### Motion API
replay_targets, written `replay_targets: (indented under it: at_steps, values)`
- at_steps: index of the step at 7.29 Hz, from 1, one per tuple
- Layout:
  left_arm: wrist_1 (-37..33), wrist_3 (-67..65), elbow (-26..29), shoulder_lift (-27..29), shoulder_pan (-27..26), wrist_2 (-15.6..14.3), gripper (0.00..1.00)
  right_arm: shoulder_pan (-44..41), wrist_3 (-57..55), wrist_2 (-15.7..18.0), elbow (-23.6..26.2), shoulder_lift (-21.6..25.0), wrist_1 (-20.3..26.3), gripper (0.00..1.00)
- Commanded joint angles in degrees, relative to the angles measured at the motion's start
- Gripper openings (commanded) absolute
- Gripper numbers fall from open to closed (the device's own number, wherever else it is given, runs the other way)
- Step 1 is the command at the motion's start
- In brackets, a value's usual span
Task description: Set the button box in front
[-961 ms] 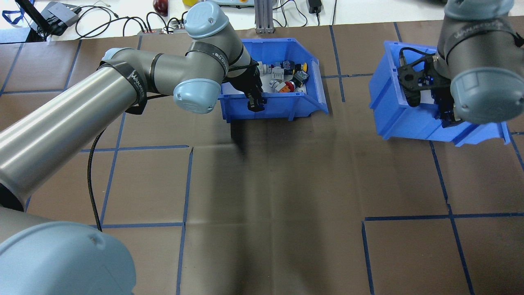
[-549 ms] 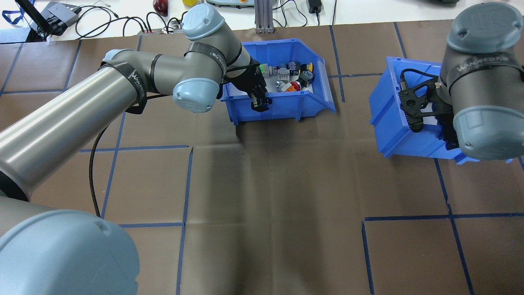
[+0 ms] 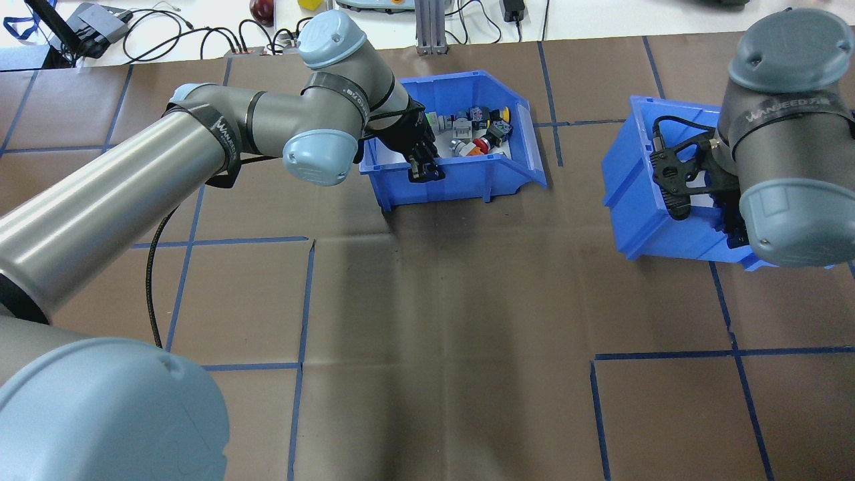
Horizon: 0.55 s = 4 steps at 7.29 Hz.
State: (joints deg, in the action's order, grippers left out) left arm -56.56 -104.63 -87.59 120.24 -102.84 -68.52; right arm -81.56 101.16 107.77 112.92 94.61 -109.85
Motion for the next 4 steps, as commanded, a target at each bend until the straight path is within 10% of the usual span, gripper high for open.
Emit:
replay_targets:
  at_steps: [1, 4]
  values:
    - [-0.22, 0.3, 0.05, -0.27, -0.08, -0.3, 0.71, -0.09, -0.26, -0.02, 0.2, 0.57, 0.24, 0.02]
    - [-5.97, 0.47, 0.05, -7.79, 0.09, -6.93, 0.7, -1.66, -4.11, -0.81, 7.47, 5.65, 0.33, 0.02]
